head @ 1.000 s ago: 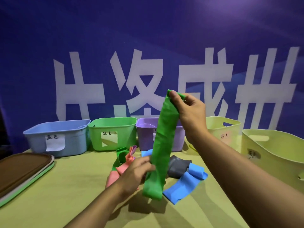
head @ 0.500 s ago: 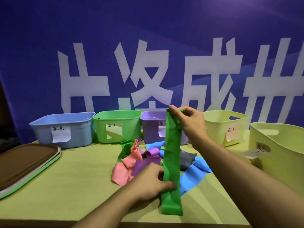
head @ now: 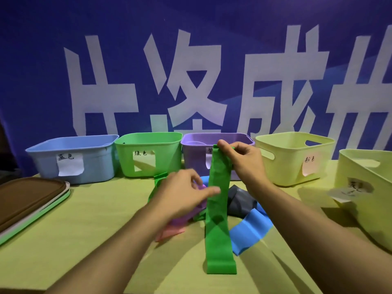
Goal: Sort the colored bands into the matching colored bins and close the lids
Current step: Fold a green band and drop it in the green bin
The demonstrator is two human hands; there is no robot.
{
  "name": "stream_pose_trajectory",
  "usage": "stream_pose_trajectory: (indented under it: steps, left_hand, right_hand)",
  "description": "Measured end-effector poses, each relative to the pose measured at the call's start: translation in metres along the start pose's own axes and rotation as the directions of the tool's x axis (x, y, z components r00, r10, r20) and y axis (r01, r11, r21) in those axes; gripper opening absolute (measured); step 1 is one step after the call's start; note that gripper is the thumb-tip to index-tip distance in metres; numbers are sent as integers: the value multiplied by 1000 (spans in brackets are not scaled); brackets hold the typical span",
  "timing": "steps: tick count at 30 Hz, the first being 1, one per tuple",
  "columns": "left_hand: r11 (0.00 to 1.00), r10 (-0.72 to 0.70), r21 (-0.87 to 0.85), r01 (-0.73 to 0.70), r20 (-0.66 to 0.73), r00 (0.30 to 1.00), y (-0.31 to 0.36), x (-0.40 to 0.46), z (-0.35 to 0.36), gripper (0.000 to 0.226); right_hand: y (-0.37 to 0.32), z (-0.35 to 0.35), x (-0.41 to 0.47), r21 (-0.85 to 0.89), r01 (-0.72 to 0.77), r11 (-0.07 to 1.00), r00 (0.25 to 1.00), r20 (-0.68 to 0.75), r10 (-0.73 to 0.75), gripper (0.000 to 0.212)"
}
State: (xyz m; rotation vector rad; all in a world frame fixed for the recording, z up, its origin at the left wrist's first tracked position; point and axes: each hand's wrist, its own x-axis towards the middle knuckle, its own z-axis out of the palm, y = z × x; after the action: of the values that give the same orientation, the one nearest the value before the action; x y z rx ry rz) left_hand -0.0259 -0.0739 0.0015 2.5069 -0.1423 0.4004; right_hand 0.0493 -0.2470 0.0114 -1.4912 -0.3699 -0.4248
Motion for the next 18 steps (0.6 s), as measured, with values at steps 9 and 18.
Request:
stream_pose_trajectory:
  steps: [9,18]
  left_hand:
    - [773,97,-609,-179,-165,981,-11,69,38,23]
    - [746,129,-601,-289,-294,947,-26,76,52,21]
  right_hand:
    - [42,5,-1,28,-2,1000,998,63,0,26]
    - [57,-3,5,20,-75,997,989,127,72,58]
